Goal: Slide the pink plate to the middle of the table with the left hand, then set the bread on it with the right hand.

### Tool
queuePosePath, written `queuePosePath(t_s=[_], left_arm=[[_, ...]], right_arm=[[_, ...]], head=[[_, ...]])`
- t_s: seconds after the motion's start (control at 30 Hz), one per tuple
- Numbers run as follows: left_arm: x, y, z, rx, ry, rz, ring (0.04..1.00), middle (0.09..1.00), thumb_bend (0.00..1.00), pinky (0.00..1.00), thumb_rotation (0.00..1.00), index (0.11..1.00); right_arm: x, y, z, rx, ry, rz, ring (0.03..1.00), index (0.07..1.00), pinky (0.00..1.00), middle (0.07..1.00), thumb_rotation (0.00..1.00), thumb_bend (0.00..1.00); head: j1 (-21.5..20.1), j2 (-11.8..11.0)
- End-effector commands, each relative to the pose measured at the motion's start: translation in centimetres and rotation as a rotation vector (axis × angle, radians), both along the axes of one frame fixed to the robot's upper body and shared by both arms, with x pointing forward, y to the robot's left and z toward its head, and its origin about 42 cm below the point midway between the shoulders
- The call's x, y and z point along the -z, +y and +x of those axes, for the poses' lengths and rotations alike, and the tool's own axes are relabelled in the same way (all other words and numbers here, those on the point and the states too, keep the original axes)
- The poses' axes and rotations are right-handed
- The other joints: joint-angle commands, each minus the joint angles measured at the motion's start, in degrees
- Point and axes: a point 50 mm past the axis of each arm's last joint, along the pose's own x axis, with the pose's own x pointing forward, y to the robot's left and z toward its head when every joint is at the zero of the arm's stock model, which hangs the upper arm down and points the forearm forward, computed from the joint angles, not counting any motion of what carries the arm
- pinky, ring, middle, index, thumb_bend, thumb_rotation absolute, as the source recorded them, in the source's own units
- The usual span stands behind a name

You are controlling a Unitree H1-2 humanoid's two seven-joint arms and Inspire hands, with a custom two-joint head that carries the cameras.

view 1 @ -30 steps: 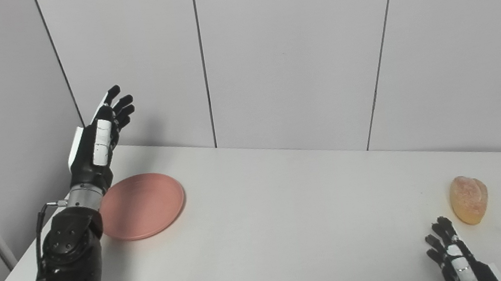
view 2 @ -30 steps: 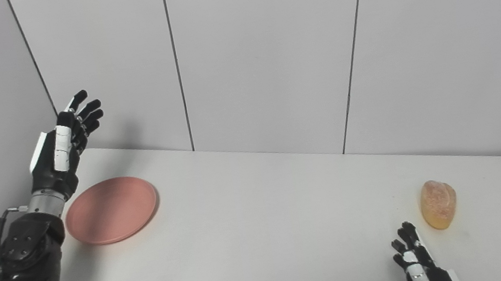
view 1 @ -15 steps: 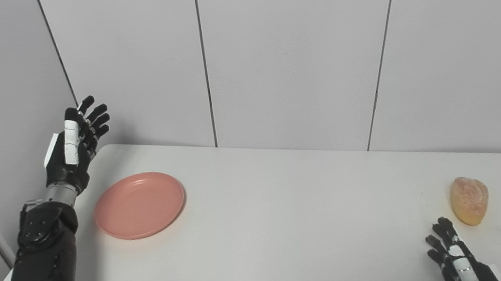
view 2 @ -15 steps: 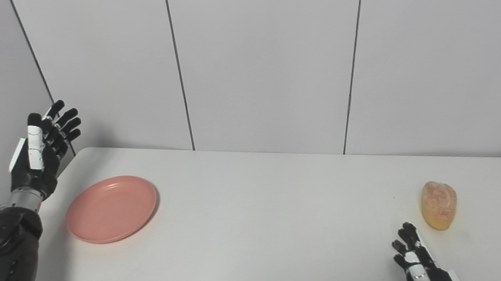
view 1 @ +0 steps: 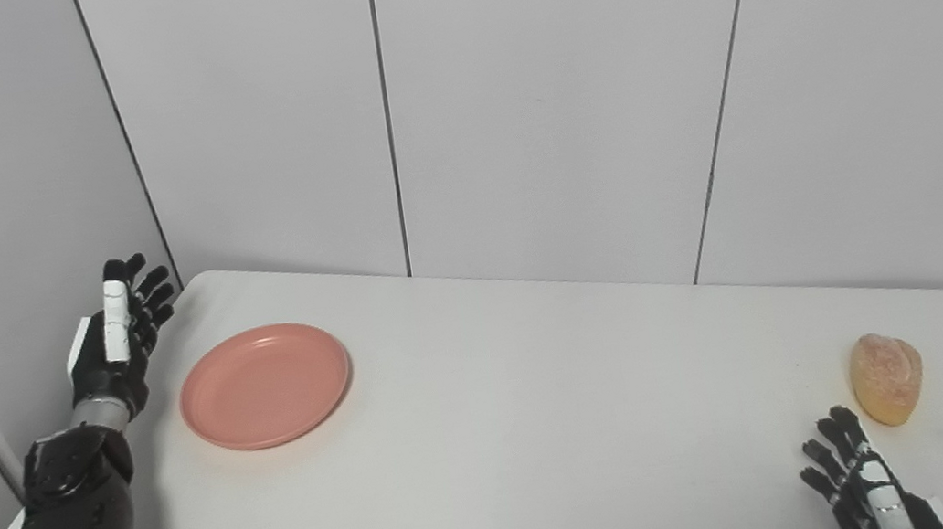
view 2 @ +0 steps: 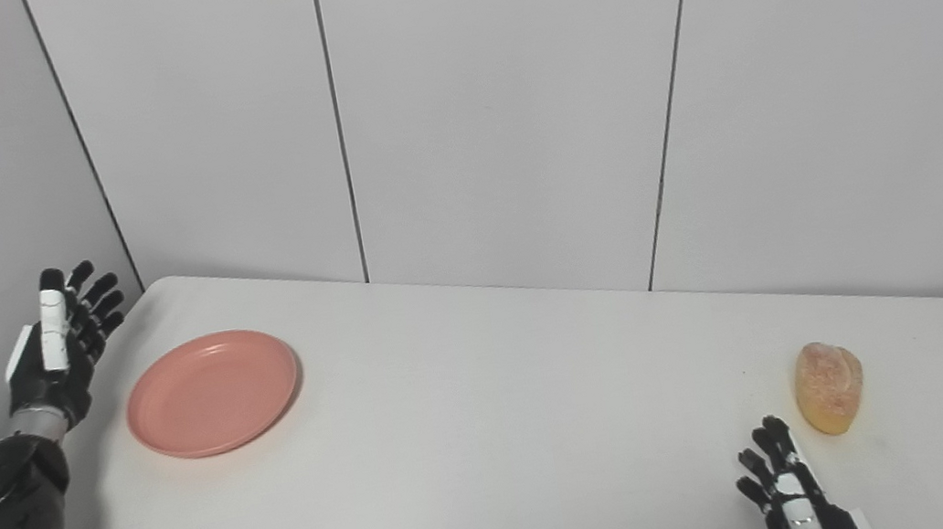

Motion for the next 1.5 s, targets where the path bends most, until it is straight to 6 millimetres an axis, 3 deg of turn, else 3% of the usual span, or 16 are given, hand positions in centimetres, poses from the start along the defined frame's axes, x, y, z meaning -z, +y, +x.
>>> queuePosePath(t_s=[0.0,0.13,0.33,0.47,0.57,0.7,1.1,1.47], left_arm=[[-3.3,1.1,1.0,-0.022,-0.085,0.048,0.926,0.908,1.00,0.95,1.00,0.951],[-1.2,1.2,0.4,-0.044,-0.057,0.004,0.915,0.904,1.00,0.93,0.97,0.959],[0.2,0.9,-0.1,-0.045,-0.021,-0.008,0.905,0.901,0.97,0.92,0.97,0.967],[0.7,0.2,0.1,-0.010,-0.007,0.005,0.922,0.926,0.97,0.94,0.97,0.972],[1.1,-0.5,0.3,0.007,0.000,0.011,0.906,0.912,0.97,0.89,0.97,0.966],[1.5,-1.5,0.7,0.039,0.027,0.048,0.909,0.924,1.00,0.88,1.00,0.982],[2.4,-5.2,2.4,0.093,0.023,0.019,0.868,0.883,1.00,0.86,0.97,0.939],[3.1,-6.8,2.9,0.148,0.029,0.011,0.879,0.891,1.00,0.89,0.97,0.965]], right_arm=[[0.9,-0.4,-1.1,0.005,-0.007,0.012,0.958,0.997,0.94,0.987,0.93,0.78],[0.8,-0.5,-1.1,0.005,-0.004,0.013,0.949,0.989,0.92,0.982,0.91,0.81],[0.6,-0.4,-1.2,0.003,-0.007,0.015,0.950,0.994,0.92,0.987,0.91,0.80],[0.5,-0.4,-1.2,0.004,-0.007,0.016,0.950,0.993,0.92,0.989,0.91,0.79],[0.5,-0.2,-1.1,0.006,-0.005,0.013,0.946,0.990,0.92,0.985,0.91,0.79],[0.4,-0.1,-1.1,0.002,-0.006,0.014,0.947,0.991,0.92,0.985,0.91,0.79],[0.2,0.5,-1.1,0.001,-0.003,0.020,0.947,0.984,0.93,0.985,0.91,0.79],[0.1,0.7,-1.1,-0.005,-0.006,0.007,0.952,0.992,0.93,0.991,0.93,0.79]], head=[[-0.11,0.12],[-0.31,0.54],[-0.54,0.80],[-0.67,0.80],[-0.90,0.88],[-1.12,0.97],[-1.94,1.31],[-2.42,1.58]])
